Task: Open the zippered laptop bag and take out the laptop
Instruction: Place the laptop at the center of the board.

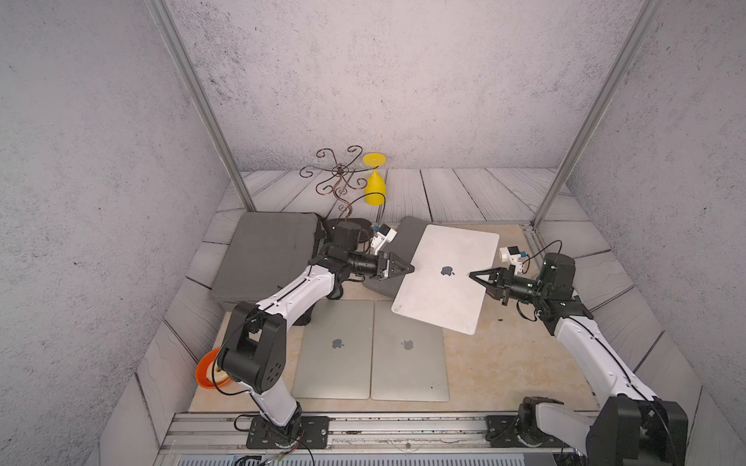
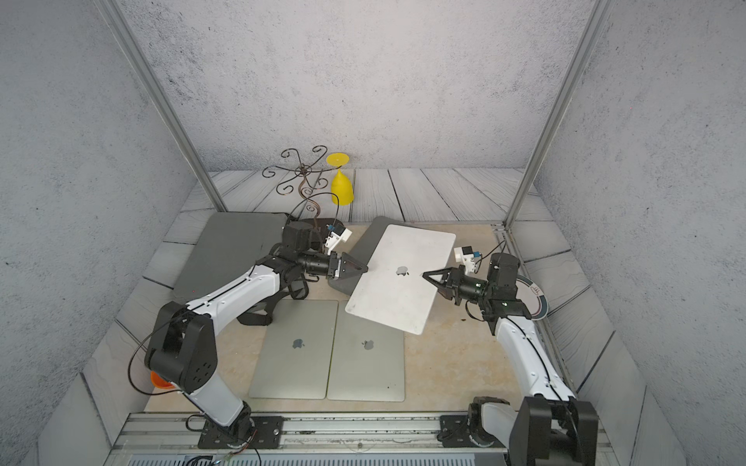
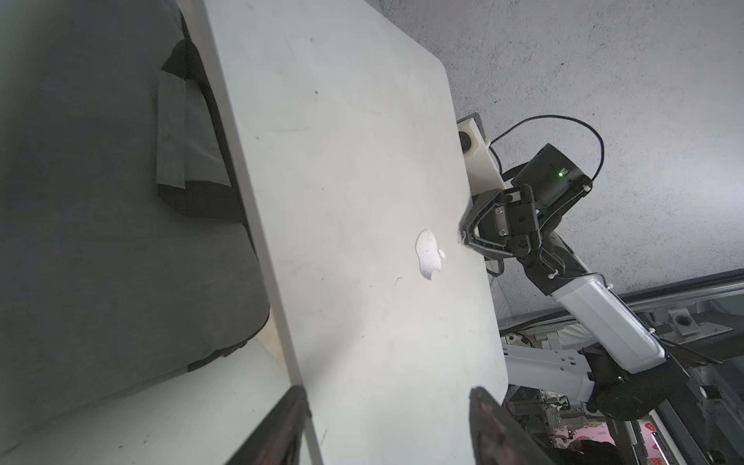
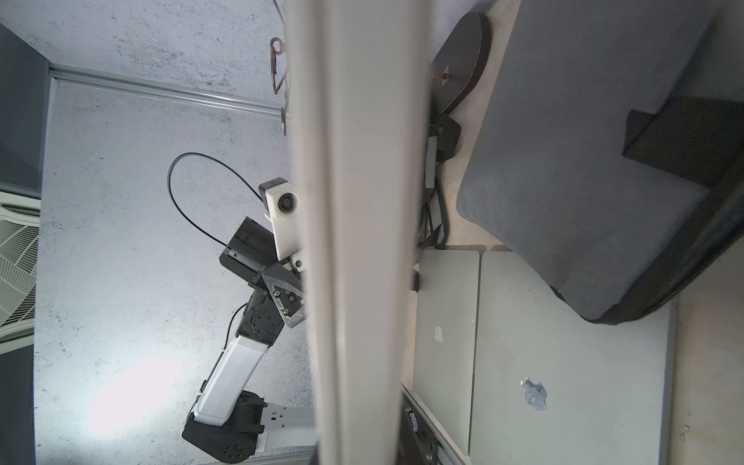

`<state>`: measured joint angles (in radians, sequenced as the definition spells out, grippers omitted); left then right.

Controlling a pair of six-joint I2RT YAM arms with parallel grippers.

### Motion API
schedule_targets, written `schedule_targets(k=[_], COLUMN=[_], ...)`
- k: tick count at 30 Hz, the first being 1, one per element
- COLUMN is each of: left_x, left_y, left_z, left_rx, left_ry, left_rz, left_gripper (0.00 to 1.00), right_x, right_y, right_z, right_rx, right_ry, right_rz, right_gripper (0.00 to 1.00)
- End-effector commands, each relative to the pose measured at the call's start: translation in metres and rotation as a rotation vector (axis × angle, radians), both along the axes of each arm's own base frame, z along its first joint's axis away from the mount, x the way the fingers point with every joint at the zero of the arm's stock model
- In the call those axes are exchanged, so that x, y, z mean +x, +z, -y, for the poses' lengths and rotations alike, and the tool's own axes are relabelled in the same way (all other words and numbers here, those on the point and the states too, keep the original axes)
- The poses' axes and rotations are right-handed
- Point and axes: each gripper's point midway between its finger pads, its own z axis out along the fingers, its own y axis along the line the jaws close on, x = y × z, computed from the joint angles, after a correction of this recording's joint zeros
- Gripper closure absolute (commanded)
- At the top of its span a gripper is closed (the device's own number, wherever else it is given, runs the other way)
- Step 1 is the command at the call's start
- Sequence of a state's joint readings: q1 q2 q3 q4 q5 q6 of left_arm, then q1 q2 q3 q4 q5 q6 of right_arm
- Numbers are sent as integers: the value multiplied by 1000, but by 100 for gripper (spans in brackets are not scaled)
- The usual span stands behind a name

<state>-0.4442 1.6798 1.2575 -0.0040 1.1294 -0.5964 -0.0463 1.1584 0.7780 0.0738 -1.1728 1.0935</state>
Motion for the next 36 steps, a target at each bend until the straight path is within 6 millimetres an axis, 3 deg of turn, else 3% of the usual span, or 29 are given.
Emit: schedule_targets(k=[1,4,7,12,20,30,32,36], left_x=[-15,-14,-1,2,-4,-13,-14,-14], left_y=[11,6,3,31,54,73,78,86], left_z=[6,2,-11,-3,-1,-4,-4,-5], left_rx=[-35,1,31,-56,-116,-162,-174,-195], left_ry=[-68,-55,-6,-8,-34,-68,-69,-50], left_rz=[-11,-7,6,8,-3,-10,-7,2], left_gripper=[36,36,37,39,70,100,100,100], right_x=[-1,3,4,6,17,30,33,39], right_y=[57,63,63,62,47,39,36,29], right_z=[-13,-15,-15,-25,-28,-30,-29,-28], right_rx=[73,97,88,74,38,32,25,3], right_ry=[110,125,125,150,174,202,193,182], right_rz=[213,230,232,239,233,230,232,229], right_gripper=[100,100,100,100,100,100,100,78])
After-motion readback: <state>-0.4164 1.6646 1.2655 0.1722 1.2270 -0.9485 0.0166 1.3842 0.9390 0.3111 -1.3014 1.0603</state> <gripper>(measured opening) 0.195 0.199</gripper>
